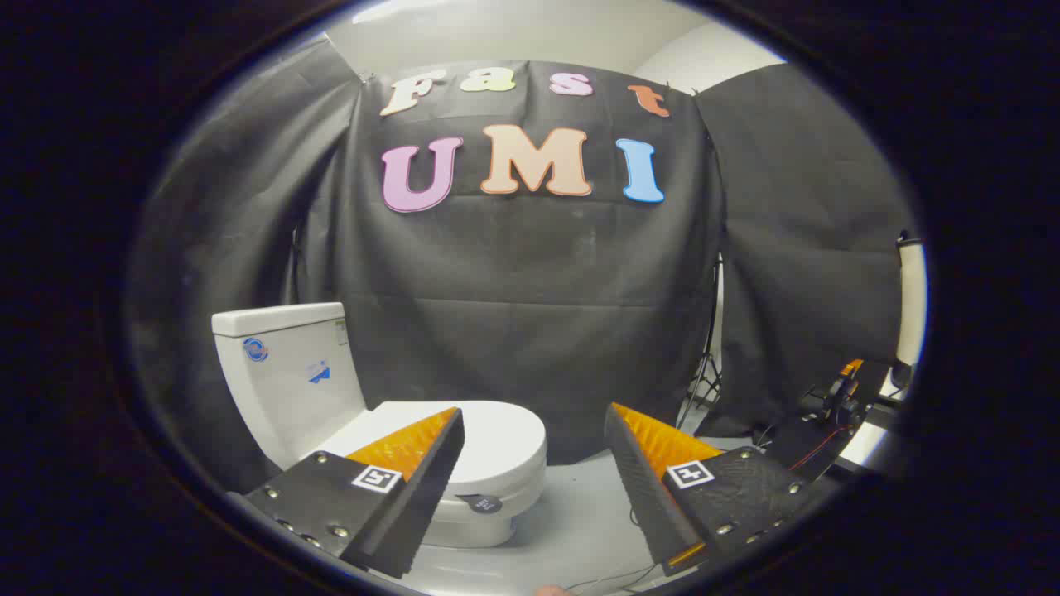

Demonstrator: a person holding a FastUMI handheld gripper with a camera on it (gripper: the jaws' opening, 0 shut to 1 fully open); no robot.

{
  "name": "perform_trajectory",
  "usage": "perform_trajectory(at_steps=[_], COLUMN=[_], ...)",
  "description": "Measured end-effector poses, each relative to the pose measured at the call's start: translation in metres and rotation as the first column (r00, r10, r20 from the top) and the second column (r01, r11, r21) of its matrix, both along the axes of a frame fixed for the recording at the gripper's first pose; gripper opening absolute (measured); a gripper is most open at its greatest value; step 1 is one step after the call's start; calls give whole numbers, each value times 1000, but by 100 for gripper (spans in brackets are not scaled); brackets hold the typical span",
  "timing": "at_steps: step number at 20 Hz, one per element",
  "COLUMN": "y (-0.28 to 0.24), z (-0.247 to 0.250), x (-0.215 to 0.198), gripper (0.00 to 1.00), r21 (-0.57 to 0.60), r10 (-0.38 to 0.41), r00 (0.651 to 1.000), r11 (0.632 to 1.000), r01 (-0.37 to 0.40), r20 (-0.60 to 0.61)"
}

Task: Open the toilet lid.

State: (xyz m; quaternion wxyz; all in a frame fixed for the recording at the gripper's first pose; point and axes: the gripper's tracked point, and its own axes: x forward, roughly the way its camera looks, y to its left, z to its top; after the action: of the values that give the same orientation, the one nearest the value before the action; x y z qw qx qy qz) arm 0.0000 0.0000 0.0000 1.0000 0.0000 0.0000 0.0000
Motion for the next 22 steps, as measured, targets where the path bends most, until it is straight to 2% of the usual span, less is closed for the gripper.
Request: perform_trajectory(at_steps=[12,18,22], y=[-2,11,9], z=[-26,-23,-29], x=[16,19,23], gripper=[100,100,100], r21=[64,7,9], r10=[-35,-16,-20], r00=[997,999,998], r11=[997,1000,1000], r01=[39,16,20], r20=[-62,-42,-60])
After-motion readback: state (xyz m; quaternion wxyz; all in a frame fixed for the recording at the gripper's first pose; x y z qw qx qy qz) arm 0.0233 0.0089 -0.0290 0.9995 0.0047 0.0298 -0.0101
